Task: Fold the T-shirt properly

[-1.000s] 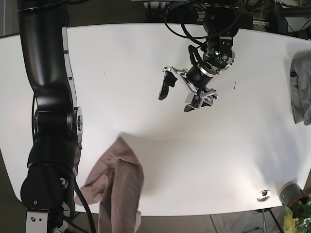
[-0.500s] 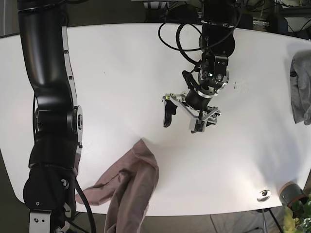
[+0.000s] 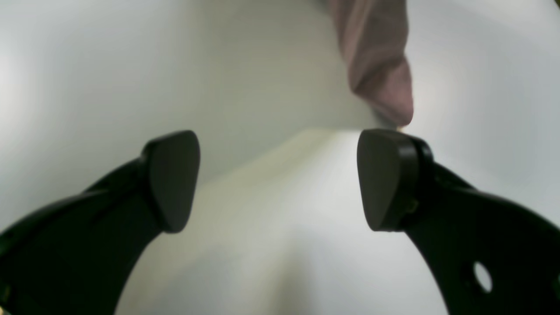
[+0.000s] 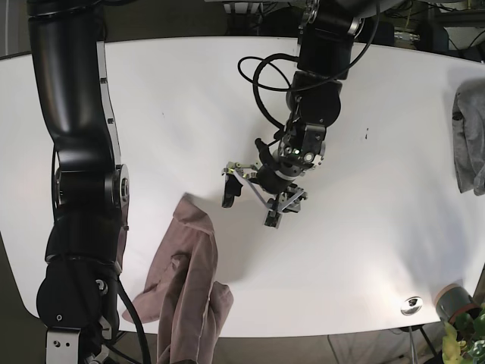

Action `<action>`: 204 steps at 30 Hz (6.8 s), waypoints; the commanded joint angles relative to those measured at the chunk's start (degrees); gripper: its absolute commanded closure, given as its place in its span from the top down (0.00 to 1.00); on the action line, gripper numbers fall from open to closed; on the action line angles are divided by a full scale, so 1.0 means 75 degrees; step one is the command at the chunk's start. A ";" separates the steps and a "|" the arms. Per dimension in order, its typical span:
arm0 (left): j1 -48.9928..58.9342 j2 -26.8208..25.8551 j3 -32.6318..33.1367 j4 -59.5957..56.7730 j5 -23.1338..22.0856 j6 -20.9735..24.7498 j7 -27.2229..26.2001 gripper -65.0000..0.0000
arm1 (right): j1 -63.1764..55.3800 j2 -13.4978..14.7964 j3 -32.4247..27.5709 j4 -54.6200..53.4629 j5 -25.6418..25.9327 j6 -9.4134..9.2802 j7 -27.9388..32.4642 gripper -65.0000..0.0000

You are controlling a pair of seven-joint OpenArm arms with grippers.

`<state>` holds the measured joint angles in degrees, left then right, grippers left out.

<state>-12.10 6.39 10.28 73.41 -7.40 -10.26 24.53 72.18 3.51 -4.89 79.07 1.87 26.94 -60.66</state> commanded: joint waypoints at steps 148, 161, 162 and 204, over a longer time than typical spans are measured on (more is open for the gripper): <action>-0.3175 -0.1855 0.0006 -0.2127 -0.2665 0.0448 -0.0323 0.70 | 0.0204 0.0511 0.0575 -0.1792 0.0026 -0.0632 0.1917 0.03; -0.3714 -0.0589 0.0018 -0.5515 -0.1270 0.0425 -0.2293 0.70 | 0.0181 0.0511 0.0587 -0.1792 0.0026 -0.0609 0.1917 0.03; -0.3773 -0.0518 0.0018 -0.5796 -0.1200 0.0425 -0.2503 0.70 | 0.0157 0.0511 0.0587 -0.1792 0.0026 -0.0609 0.1917 0.03; -0.3539 -0.0425 0.0920 -0.6968 -0.0942 -0.0255 -0.4332 0.00 | -0.0616 0.0511 0.0587 -0.0714 0.0026 -0.0644 0.1647 0.03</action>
<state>-37.04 4.16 17.32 18.35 -14.59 -12.84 -8.43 64.77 6.98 -0.69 72.69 1.69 22.48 -50.15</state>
